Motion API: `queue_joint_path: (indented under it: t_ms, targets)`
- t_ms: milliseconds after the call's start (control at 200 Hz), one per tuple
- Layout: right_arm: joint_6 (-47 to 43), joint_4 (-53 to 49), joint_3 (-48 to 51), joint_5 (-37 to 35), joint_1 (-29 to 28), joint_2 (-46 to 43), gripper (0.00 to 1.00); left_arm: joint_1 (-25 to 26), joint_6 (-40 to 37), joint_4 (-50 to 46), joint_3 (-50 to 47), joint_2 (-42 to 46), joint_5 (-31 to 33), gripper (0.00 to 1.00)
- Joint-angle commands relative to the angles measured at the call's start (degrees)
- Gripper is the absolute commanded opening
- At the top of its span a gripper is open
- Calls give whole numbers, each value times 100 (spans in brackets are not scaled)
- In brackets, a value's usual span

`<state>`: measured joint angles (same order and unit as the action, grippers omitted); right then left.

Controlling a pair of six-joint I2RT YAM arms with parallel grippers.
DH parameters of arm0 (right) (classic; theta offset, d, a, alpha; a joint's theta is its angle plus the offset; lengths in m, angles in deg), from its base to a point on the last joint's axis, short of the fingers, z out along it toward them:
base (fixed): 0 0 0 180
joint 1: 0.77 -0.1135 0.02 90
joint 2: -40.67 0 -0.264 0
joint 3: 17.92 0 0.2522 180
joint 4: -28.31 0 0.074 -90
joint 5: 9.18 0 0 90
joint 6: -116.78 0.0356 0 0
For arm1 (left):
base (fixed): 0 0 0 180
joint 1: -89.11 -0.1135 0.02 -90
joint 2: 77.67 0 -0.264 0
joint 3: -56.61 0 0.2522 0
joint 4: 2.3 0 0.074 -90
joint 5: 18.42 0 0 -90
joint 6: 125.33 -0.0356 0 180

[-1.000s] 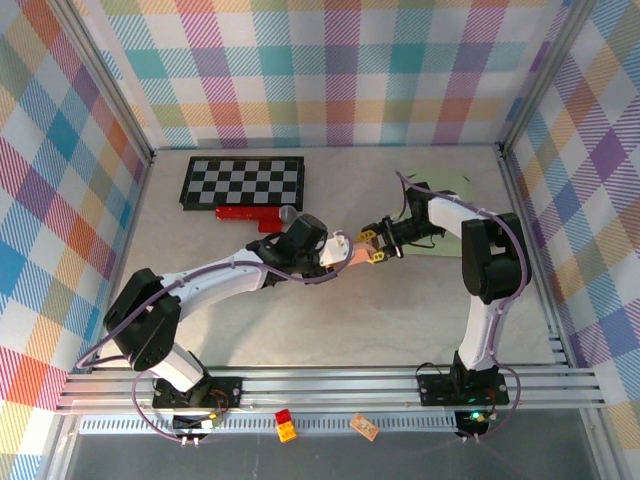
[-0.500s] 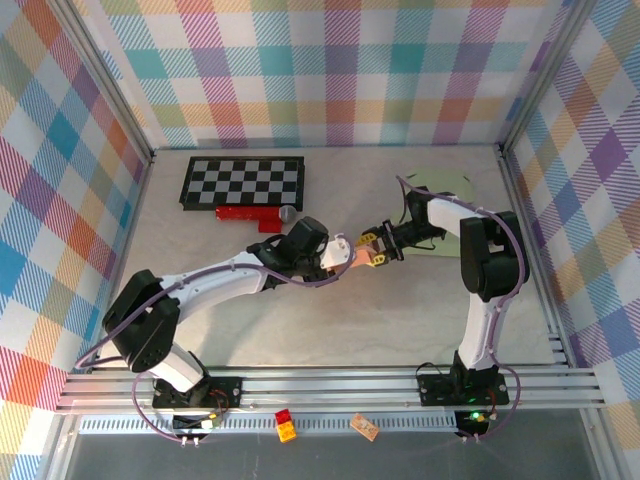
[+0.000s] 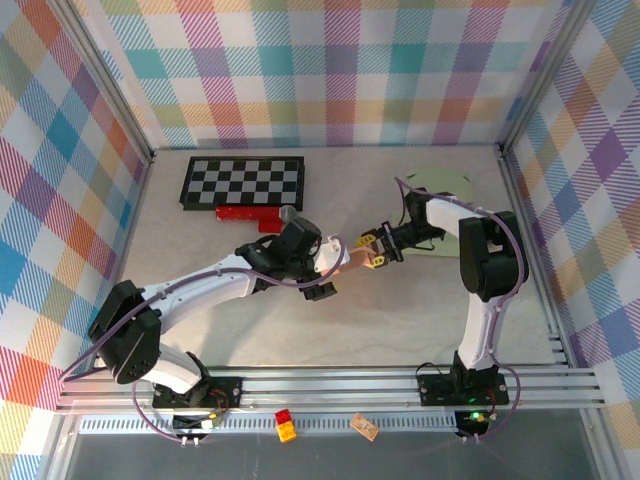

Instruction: Fold the paper box

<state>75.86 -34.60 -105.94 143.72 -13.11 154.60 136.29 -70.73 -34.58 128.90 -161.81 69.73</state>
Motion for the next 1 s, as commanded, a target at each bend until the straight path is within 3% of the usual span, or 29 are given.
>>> queue_joint_path:
  t_ms: [0,325,700,870,995]
  targets:
    - [101,-71,-80,245,-27,16,31,85,-76,81,64,-260,365,99]
    - [225,72,99,359,-37,-73,31,85,-126,732,294,-859,787,90]
    - [250,159,192,454,-62,24,33,89,-95,597,291,-755,506,73]
    - [331,270,207,522,-67,40,34,81,-121,-67,625,-883,300,52]
    - [346,291,218,533,-66,42,34,86,-69,-165,693,-921,173,50]
